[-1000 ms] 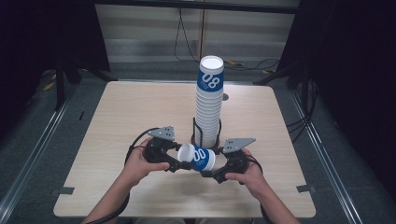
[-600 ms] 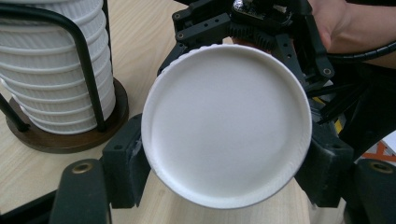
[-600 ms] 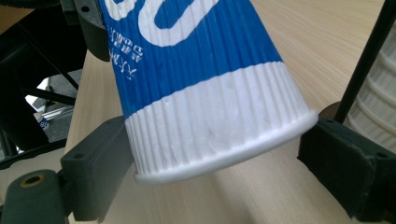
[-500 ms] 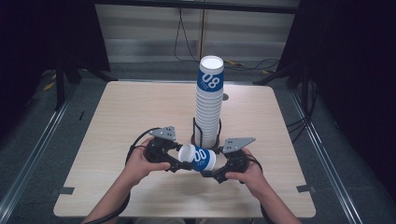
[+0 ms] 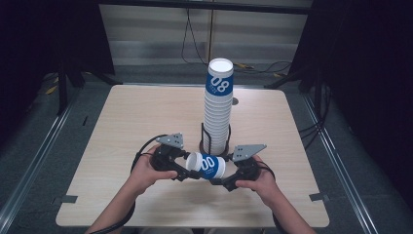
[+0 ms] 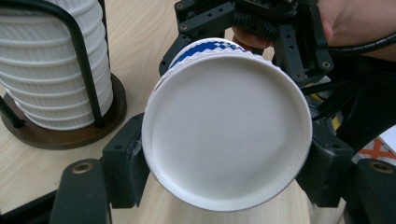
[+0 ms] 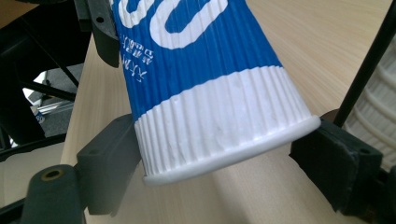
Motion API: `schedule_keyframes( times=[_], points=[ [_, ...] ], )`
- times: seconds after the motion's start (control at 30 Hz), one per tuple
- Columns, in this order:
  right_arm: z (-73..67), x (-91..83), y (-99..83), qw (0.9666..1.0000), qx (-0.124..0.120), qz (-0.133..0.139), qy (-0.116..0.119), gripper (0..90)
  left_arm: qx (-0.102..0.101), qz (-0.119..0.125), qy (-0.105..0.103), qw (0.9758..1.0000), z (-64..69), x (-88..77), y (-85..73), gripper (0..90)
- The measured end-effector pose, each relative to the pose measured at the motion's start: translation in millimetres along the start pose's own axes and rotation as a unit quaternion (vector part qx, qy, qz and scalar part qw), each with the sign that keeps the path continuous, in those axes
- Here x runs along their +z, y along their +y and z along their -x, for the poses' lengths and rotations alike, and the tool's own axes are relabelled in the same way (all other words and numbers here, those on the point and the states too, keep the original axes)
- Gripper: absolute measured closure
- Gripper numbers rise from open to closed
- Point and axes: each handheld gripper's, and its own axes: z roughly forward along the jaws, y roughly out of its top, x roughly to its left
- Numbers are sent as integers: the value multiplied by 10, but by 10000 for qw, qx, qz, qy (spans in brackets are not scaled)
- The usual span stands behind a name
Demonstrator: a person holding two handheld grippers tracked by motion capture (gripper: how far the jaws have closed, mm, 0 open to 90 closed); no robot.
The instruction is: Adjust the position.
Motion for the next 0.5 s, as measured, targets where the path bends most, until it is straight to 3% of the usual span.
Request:
schedule_keyframes(
  times=[0.23, 0.5],
  points=[
    [4, -1, 25, 9999, -69, -69, 32, 192, 29, -74, -22, 10000, -4, -19, 8, 286],
    [31, -40, 19, 9999, -28, -96, 18, 199, 155, -322, 164, 9992, 8, -23, -3, 238]
  ],
)
